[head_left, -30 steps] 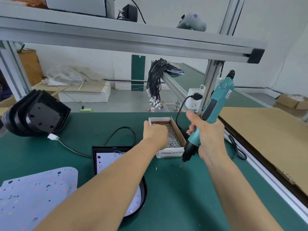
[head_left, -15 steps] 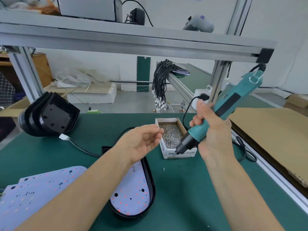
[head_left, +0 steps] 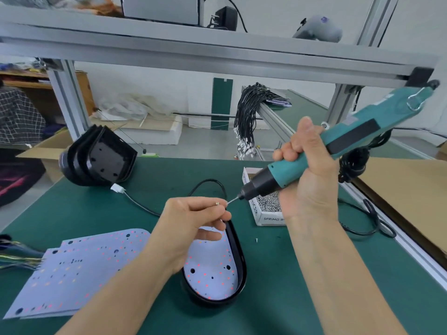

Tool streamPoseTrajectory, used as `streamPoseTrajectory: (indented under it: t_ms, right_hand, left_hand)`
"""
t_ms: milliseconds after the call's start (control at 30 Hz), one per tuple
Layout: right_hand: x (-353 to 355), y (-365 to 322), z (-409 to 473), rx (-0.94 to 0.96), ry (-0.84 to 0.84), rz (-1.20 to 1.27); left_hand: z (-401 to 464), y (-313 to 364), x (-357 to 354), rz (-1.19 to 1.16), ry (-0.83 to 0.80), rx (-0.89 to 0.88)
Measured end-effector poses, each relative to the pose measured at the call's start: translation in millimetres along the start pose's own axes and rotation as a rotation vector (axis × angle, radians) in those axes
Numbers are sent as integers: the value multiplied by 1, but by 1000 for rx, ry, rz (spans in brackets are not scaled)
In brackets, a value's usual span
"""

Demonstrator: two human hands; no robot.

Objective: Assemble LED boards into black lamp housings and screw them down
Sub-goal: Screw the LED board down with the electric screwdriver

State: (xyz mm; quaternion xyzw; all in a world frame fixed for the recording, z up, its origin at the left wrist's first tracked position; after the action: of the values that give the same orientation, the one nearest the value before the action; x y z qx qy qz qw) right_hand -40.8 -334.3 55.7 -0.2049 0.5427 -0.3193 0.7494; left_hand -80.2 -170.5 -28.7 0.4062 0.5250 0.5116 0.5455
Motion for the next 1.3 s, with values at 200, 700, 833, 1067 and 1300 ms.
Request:
streamPoseTrajectory:
  t_ms: [200,700,833,1067,1300]
  right_hand:
    - [-4,5,-4,-5,-23,-32]
    - [1,5,-8,-30,-40,-78]
    - [3,5,-9,-31,-33,-85]
    - [3,4,-9,-36,-32,-118]
    - [2,7,-9,-39,-56,-146]
  left_hand:
    - [-6,7,-5,175,-68,-50]
    - [-6,8,-10,263,-103,-40]
    - [-5,6,-9,255,-110,-8]
    - [-3,7,-11,287,-143,-4]
    - [-1,6,-12,311,-141,11]
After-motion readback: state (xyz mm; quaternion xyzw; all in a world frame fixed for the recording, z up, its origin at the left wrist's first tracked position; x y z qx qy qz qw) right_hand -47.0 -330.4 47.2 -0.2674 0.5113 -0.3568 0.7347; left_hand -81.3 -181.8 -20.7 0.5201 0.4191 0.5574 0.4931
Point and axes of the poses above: each hand's wrist, its own z-axis towards the middle knuckle, its own x-axis out of the back of the hand, y = z × x, the point moved 4 cm from there along z, towards the middle knuckle, and after that the axes turned 12 degrees about -x, right-handed, at the moved point
